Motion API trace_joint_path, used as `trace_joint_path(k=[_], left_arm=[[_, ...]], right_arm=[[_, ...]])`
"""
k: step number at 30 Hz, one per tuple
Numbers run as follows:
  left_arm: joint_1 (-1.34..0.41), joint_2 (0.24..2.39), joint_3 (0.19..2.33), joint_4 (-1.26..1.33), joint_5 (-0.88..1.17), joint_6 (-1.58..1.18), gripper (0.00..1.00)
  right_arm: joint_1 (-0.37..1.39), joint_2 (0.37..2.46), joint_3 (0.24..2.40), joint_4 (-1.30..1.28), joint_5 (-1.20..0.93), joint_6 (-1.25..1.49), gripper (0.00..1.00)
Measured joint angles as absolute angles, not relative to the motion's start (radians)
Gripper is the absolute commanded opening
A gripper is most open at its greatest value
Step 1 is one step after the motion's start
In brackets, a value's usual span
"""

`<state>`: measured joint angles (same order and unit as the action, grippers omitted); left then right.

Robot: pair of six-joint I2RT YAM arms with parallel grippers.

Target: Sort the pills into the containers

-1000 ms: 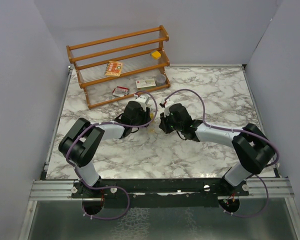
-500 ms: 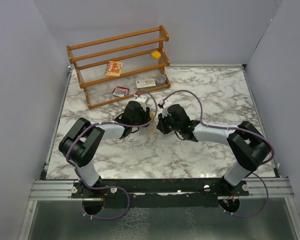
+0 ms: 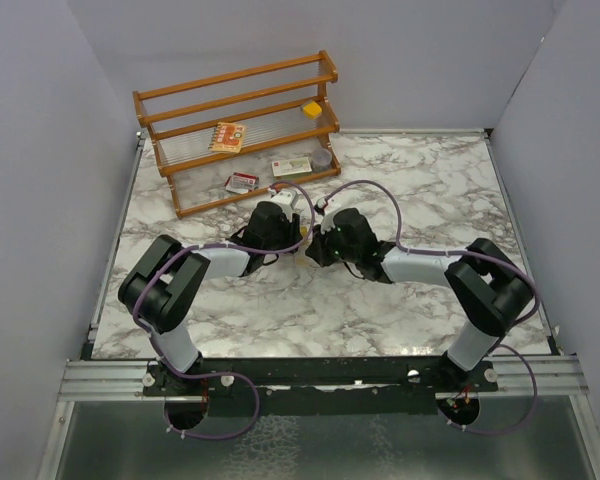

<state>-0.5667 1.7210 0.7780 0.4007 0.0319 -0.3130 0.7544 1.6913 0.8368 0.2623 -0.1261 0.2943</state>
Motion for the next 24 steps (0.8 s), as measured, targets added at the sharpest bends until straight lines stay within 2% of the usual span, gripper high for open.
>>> trace_joint_path(k=[24], left_arm=[[-0.567,1.721,0.778,0.4,0.031,-0.32,0.39]], right_arm=[[0.759,1.822,0.836,0.432,-0.163,0.371,0.01]])
